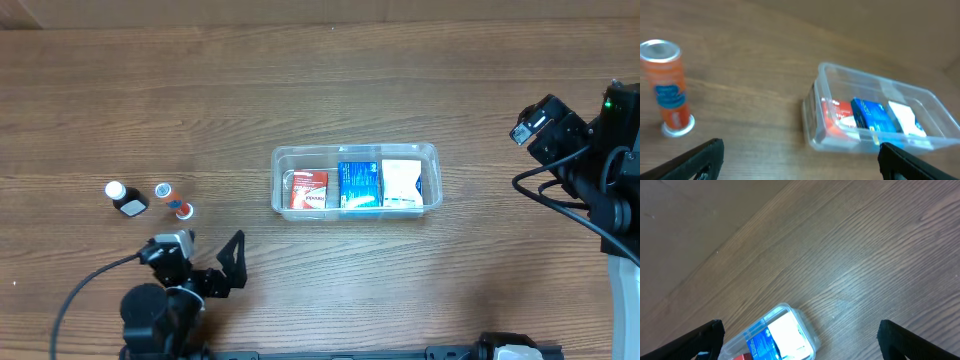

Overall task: Pack container
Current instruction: 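Grasp the orange vitamin tube with the left gripper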

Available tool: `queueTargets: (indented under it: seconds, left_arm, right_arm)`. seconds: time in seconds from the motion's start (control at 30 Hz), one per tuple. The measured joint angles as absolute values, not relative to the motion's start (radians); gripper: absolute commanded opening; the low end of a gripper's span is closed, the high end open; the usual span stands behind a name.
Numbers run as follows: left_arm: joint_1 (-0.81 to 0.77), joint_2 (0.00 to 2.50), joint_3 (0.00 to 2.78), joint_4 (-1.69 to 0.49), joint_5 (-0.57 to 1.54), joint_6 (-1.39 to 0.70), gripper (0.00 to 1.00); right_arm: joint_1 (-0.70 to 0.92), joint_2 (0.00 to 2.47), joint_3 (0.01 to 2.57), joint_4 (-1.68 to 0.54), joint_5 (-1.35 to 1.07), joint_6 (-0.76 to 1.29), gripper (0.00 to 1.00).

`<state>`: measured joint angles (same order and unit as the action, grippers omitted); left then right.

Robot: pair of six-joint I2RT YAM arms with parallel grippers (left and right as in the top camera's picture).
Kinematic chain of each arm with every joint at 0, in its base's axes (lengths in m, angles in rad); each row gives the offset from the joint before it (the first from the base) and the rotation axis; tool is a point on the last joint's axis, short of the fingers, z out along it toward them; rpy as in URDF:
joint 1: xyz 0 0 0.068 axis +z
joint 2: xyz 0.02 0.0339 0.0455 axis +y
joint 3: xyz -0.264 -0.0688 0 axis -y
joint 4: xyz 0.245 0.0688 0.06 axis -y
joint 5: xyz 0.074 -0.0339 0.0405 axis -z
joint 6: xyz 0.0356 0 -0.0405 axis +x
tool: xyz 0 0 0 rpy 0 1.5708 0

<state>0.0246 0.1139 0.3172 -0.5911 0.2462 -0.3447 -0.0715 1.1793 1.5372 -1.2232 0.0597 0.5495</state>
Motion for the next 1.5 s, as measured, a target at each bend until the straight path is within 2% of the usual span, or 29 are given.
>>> queueTargets:
  seconds: [0.23, 0.33, 0.47, 0.77, 1.2, 1.43, 1.47, 1.5]
  left_arm:
    - [0.025, 0.726, 0.895, -0.845, 0.071, -0.360, 1.00]
    - [0.025, 0.973, 1.159, -0.913, 0.035, -0.293, 1.00]
    - [0.025, 1.137, 1.327, -1.013, -0.002, -0.236, 1.00]
    - [0.177, 1.287, 1.361, -1.240, -0.070, -0.228, 1.00]
    - [0.212, 1.621, 1.365, -1.212, -0.039, -0.156, 0.98]
    - [0.210, 1.622, 1.365, -1.204, 0.003, -0.105, 0.92]
    - [0.209, 1.622, 1.365, -1.204, 0.007, -0.100, 0.87]
    - [0.209, 1.622, 1.365, -1.204, 0.009, -0.099, 0.76]
  right_arm:
    - [-0.072, 1.183, 1.535, -1.224, 0.059, 0.550, 1.00]
    - [-0.072, 1.183, 1.535, -1.224, 0.059, 0.550, 1.00]
    - [-0.072, 1.183, 1.535, -1.224, 0.059, 0.550, 1.00]
    - [-0.072, 1.183, 1.535, -1.224, 0.059, 0.550, 1.00]
    - [-0.072, 1.183, 1.535, -1.224, 0.060, 0.550, 1.00]
    - [-0.072, 1.183, 1.535, -1.224, 0.060, 0.550, 1.00]
    - [-0.072, 1.183, 1.535, -1.224, 0.059, 0.550, 1.00]
    - [-0.072, 1.183, 1.535, -1.224, 0.059, 0.550, 1.00]
